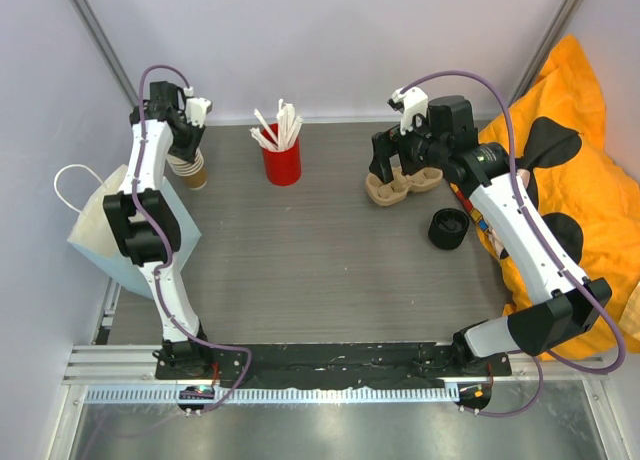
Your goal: Pack the takeout coffee
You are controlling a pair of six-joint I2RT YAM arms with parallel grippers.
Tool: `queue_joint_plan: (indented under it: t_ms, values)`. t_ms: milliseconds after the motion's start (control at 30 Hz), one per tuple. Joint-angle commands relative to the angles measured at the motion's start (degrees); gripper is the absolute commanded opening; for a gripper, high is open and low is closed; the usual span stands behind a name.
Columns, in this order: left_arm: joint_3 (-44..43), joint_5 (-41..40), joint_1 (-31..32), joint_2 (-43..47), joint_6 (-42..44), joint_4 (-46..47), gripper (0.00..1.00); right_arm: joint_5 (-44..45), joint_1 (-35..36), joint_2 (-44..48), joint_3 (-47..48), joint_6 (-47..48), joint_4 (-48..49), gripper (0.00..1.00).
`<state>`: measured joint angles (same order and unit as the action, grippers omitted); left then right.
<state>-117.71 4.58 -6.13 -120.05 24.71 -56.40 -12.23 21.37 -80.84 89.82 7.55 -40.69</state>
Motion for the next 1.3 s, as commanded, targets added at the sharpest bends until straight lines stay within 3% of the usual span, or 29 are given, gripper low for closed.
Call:
queue_joint_plan:
  t_ms: [0,200,567,833,1267]
  values:
    - [-0.50,0.70,-0.37,0.78,0.69,1.56,0.22,-0.95,-0.01,1.65,0.27,-0.61,2.72,1.00]
    - [-0.68,0.52,-0.29,0.78,-0.01,2.17,0.12,-1.04,-0.01,2.00,0.27,-0.70,2.89,1.00]
    - [-1.03,-0.80,-0.20,0.96,-0.45,3.14,0.10,-1.31,-0.01,2.18,0.00,-0.70,2.98,1.00]
    - [-2.35,-1.68,-0.29,0.87,-0.80,3.23,0.00,-1.31,-0.01,2.00,0.00,-0.70,2.89,1.00]
    - [0.29,-5.71,1.12,4.38,-0.54,7.44,0.00,-1.57,-0.01,2.17,0.09,-0.78,2.98,1.00]
